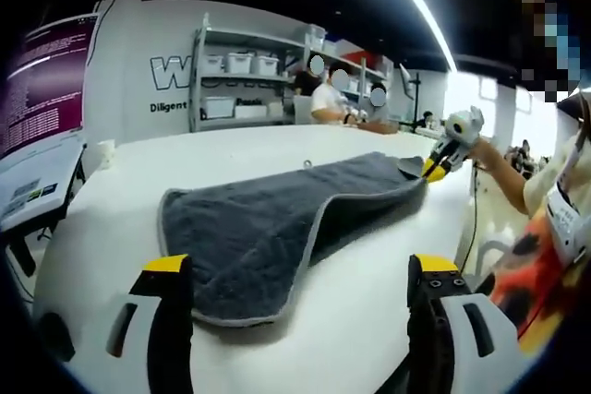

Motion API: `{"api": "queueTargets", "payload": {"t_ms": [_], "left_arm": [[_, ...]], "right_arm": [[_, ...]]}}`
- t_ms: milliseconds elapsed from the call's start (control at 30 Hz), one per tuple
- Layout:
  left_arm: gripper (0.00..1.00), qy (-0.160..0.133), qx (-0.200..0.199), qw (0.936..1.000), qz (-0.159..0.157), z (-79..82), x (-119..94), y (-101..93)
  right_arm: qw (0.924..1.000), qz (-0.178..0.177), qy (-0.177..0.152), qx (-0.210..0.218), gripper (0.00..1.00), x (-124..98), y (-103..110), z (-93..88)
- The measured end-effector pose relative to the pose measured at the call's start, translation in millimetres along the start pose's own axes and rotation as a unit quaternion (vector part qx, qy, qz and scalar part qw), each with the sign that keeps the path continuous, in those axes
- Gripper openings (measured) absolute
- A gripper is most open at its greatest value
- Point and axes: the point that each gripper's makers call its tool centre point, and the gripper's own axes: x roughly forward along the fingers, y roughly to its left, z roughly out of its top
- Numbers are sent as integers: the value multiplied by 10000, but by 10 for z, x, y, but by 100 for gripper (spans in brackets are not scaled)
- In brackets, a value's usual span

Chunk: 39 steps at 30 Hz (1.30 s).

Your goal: Open the folded towel by lifting each exposed corner and separating the folded layers until the towel lies flat within the target outline without major curled edges

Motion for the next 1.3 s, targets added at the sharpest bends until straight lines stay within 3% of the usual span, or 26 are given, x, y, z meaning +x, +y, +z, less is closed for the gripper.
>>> {"api": "queueTargets", "payload": {"t_ms": [233, 733, 833, 967, 1067, 1167, 1300], "left_arm": [[93, 123, 41, 9999, 71, -34, -13, 42], [92, 162, -70, 9998, 47, -71, 7, 43], [92, 206, -114, 9997, 96, -105, -5, 56], [91, 263, -212, 9993, 182, -160, -28, 97], [89, 281, -279, 9989, 264, -184, -45, 116], [89, 283, -325, 9985, 352, -190, -76, 116], [89, 378, -265, 9982, 382, -208, -90, 79]], "right_arm": [[9987, 412, 260, -171, 0, 19, 318, -165], [9978, 515, 400, 110, 3, 65, 412, -291], [9966, 598, 248, 504, 13, 27, 442, -232], [9980, 407, 136, 467, 25, -42, 386, -178], [9980, 258, -134, 565, 35, -97, 344, -72], [9945, 18, -609, 855, 49, -190, 268, 89], [9878, -434, -560, 1385, 62, -270, 119, 49]]}}
